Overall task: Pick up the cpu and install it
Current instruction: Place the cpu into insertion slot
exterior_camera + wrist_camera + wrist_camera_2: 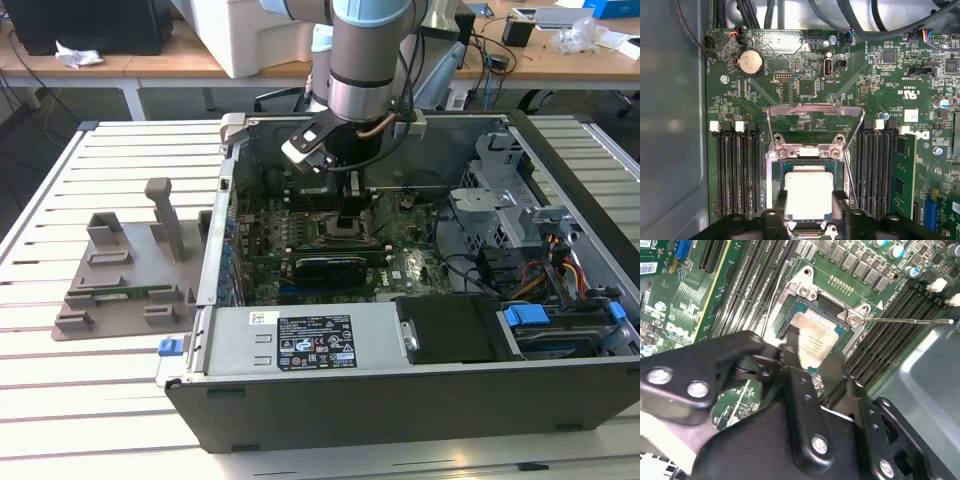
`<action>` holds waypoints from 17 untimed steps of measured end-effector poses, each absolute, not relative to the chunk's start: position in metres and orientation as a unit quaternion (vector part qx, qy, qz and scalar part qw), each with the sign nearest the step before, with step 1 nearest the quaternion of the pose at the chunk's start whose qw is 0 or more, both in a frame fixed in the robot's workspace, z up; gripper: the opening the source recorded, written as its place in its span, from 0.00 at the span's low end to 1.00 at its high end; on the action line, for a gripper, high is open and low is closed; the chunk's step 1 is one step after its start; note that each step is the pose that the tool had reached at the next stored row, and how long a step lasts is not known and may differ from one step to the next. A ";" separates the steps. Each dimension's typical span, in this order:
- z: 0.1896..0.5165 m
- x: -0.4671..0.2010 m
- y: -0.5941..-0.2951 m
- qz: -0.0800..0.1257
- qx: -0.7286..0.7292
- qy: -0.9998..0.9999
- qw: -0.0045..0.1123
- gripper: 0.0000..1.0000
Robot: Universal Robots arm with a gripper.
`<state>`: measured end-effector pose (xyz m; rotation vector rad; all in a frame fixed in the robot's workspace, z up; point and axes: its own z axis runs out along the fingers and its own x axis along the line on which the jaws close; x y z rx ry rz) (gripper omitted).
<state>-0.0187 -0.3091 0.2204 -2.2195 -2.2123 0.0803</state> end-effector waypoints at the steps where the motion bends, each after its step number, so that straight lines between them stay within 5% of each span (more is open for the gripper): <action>1: 0.221 -0.019 -0.309 0.026 -0.708 -0.706 0.003 0.42; 3: 0.220 -0.019 -0.309 0.026 -0.708 -0.706 0.003 0.24; 6: 0.215 -0.019 -0.310 0.027 -0.708 -0.706 0.004 0.11; 17: 0.204 -0.012 -0.310 0.029 -0.706 -0.708 0.006 0.11</action>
